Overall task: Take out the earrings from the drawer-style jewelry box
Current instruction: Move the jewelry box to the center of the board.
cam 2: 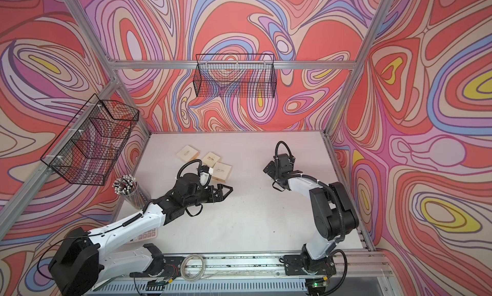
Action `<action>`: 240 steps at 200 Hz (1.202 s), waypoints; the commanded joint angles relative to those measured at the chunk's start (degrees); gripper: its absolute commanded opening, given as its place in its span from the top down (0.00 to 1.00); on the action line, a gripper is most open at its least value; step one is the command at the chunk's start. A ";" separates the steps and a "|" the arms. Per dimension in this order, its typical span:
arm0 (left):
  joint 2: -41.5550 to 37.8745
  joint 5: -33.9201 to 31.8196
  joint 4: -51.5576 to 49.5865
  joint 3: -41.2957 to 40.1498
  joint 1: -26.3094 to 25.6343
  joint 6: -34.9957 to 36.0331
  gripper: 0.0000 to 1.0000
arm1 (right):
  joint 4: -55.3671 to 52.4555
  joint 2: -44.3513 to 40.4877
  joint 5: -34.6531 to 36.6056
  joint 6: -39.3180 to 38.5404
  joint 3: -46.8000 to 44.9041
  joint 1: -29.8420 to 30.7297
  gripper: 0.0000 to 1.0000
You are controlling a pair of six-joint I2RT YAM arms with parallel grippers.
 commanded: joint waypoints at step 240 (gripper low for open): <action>27.64 -13.90 -34.57 37.80 10.30 14.80 0.00 | -4.43 -21.98 -17.65 -14.74 -9.83 -1.40 0.02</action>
